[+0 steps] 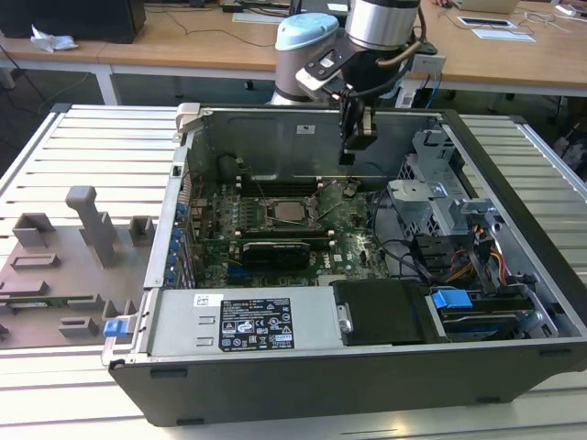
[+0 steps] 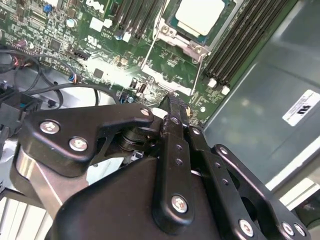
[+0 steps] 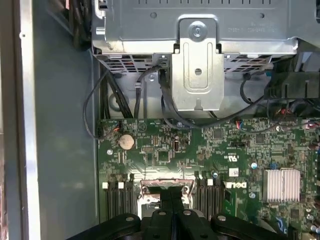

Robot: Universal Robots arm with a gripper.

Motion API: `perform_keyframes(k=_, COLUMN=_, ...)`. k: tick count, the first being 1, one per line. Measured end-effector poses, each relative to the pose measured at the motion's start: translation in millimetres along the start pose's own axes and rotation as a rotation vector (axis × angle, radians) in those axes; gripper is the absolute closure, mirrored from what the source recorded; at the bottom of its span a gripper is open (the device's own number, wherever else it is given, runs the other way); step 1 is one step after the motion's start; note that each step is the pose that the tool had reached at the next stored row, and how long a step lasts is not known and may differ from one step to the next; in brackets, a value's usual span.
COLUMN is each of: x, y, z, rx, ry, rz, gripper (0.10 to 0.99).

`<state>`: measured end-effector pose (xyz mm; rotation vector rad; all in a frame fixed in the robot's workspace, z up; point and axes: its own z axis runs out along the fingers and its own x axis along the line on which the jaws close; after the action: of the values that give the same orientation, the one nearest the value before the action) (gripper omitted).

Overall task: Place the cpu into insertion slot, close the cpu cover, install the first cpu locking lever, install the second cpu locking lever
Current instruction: 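Close the cpu cover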

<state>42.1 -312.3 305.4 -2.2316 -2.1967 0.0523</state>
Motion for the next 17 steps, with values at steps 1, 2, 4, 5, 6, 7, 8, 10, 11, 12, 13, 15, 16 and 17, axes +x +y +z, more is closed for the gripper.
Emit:
perform_keyframes(k=1, x=0.1, y=2.5, z=3.4, rx=0.002, ry=-0.0001, rz=0.000, gripper=0.980)
perform_keyframes(k=2, x=0.1, y=3.8, z=5.4, rx=0.003, ry=0.0000, rz=0.000, gripper=0.980)
perform_keyframes(k=4, x=0.3, y=7.9, z=11.0, rx=0.005, ry=-0.0001, rz=0.000, gripper=0.980)
perform_keyframes(k=5, x=0.4, y=9.7, z=14.1, rx=0.006, ry=0.0000, rz=0.000, gripper=0.980)
perform_keyframes(k=6, x=0.5, y=11.1, z=17.9, rx=0.007, ry=-0.0002, rz=0.000, gripper=0.980)
perform_keyframes(k=7, x=0.6, y=12.7, z=22.0, rx=0.009, ry=-0.0001, rz=0.000, gripper=0.980)
perform_keyframes(k=8, x=0.6, y=13.7, z=24.6, rx=0.010, ry=-0.0001, rz=0.000, gripper=0.980)
perform_keyframes(k=10, x=0.8, y=17.1, z=29.1, rx=0.012, ry=-0.0001, rz=0.000, gripper=0.980)
perform_keyframes(k=11, x=0.9, y=18.5, z=31.4, rx=0.013, ry=-0.0001, rz=0.000, gripper=0.980)
perform_keyframes(k=12, x=1.0, y=19.4, z=33.3, rx=0.013, ry=-0.0002, rz=0.000, gripper=0.980)
perform_keyframes(k=13, x=1.0, y=20.4, z=36.2, rx=0.014, ry=-0.0003, rz=0.000, gripper=0.980)
perform_keyframes(k=15, x=1.1, y=20.6, z=40.7, rx=0.015, ry=-0.0002, rz=0.000, gripper=0.980)
perform_keyframes(k=16, x=1.2, y=20.9, z=46.9, rx=0.015, ry=-0.0001, rz=0.000, gripper=0.980)
perform_keyframes(k=17, x=1.3, y=21.0, z=49.4, rx=0.015, ry=-0.0002, rz=0.000, gripper=0.980)
